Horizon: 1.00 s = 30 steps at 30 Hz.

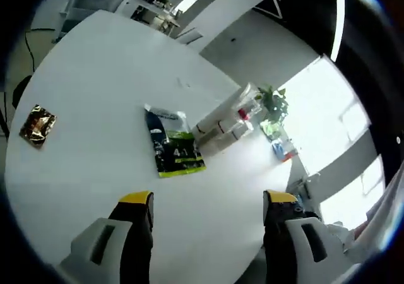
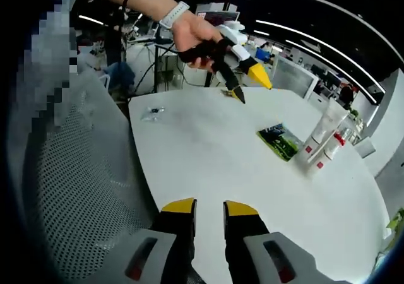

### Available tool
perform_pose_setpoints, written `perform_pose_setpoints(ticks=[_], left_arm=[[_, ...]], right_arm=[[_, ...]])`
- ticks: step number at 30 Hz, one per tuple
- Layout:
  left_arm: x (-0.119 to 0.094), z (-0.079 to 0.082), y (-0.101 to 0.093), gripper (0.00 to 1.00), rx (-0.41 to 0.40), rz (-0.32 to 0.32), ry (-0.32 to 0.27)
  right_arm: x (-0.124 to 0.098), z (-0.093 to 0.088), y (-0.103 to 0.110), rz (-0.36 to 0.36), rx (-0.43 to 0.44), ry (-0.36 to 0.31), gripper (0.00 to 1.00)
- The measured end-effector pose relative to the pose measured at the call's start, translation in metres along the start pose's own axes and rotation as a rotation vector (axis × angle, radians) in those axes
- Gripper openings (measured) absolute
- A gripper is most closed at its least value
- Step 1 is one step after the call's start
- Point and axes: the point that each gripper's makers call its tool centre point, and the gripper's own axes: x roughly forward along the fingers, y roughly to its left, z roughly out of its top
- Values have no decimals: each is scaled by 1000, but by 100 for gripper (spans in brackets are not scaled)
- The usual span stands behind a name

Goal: Arrange the skincare products in the storage area until every visible bottle or jar stands upright without overlapping.

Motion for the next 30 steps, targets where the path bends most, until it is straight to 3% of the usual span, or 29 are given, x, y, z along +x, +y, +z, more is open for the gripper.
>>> perform_pose_setpoints(ticks=[2, 7, 8, 9, 10, 12, 14, 16, 17, 19, 25, 28, 30], left_arm=[[-14, -24, 0, 70, -12, 34, 15], [-37, -52, 14, 70, -67, 155, -51], [-46, -59, 20, 67, 34, 205, -37], [-50, -65, 24, 66, 71, 242, -11], [-55, -79, 29, 68, 106, 298, 52], [-62, -93, 34, 72, 179, 347, 121], [-73, -102, 47, 72, 237, 431, 171], [-82, -107, 57, 77, 264, 489, 183], [-89, -114, 66, 78, 249, 529, 209], [-99, -122, 77, 78, 294, 583, 257], [-109, -144, 98, 77, 345, 651, 343], [-110, -156, 112, 72, 413, 673, 425], [-109, -161, 113, 66, 412, 670, 433]], right_arm=[[0, 1, 0, -1, 0, -5, 13], [0, 2, 3, 11, -6, -13, 13], [0, 2, 4, 15, -9, -12, 13], [0, 2, 4, 19, -12, -13, 13], [0, 3, 5, 22, -13, -17, 13], [-1, 4, 5, 27, -13, -20, 13], [-1, 4, 6, 29, -15, -20, 13], [-1, 4, 6, 31, -18, -21, 13], [-1, 4, 7, 32, -18, -20, 13], [-1, 4, 7, 33, -21, -20, 13], [-1, 5, 10, 43, -32, -19, 13], [-1, 5, 11, 50, -36, -20, 13], [-1, 5, 13, 56, -38, -19, 13]])
